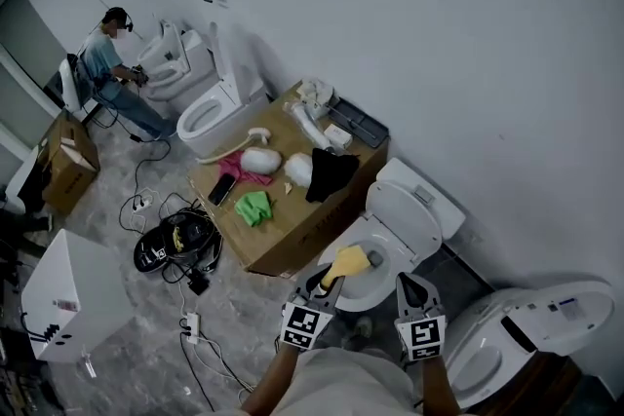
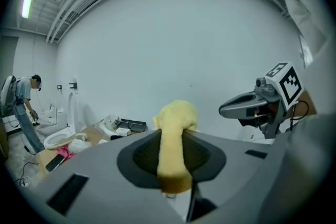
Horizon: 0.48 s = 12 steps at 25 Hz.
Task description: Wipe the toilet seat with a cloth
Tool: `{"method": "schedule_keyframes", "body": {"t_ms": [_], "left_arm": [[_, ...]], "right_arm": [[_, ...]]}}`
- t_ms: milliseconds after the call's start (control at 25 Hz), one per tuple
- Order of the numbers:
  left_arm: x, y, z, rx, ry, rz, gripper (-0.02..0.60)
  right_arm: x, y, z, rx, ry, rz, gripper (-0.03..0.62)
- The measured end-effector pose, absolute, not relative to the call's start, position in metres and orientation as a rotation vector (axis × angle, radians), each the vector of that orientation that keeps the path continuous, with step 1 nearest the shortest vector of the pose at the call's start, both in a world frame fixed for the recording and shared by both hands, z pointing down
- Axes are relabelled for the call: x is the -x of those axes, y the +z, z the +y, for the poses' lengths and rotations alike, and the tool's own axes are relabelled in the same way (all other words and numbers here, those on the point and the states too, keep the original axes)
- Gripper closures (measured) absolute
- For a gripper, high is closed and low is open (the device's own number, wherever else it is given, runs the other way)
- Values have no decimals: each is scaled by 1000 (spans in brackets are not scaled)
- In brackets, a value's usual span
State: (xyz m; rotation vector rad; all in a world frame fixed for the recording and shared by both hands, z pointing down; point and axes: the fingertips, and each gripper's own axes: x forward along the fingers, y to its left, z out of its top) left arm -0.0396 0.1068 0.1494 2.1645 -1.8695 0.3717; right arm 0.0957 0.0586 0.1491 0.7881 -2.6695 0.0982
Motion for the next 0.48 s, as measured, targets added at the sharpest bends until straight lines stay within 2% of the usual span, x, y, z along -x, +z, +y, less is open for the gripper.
{"method": "schedule_keyframes", "body": {"t_ms": [480], "left_arm": [[46, 116, 118, -2210, 408, -1860, 483]], "right_arm": [[-70, 116, 67, -751, 63, -2708, 589]]}}
